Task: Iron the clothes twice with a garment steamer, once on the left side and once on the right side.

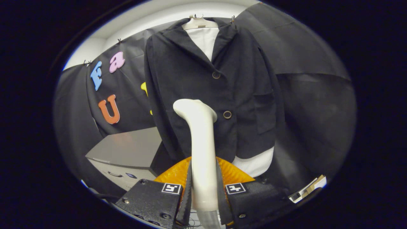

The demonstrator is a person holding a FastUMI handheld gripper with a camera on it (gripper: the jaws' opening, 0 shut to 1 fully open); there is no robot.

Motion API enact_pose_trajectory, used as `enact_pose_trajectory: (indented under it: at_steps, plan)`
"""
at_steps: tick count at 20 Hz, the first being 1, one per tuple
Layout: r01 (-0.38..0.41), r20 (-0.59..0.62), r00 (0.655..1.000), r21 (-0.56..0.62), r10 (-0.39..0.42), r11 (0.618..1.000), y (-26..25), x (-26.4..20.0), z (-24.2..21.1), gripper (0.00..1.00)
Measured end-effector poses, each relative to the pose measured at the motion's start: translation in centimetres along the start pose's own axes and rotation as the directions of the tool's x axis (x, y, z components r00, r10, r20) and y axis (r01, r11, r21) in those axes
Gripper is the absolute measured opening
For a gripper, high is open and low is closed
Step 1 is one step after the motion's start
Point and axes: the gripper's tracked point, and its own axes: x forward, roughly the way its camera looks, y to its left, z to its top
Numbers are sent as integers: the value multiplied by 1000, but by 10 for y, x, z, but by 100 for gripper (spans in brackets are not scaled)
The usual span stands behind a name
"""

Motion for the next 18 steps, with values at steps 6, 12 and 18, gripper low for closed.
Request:
enact_pose_trajectory:
  at_steps: [6, 12, 18]
  plan:
    - [11, -73, 997, -5, -12, 1000, -9, 6, -40, 38]
    - [11, -128, 992, -17, -13, 1000, -14, 4, -69, 38]
    - [-23, -84, 996, 8, 24, 1000, -13, -20, -38, 38]
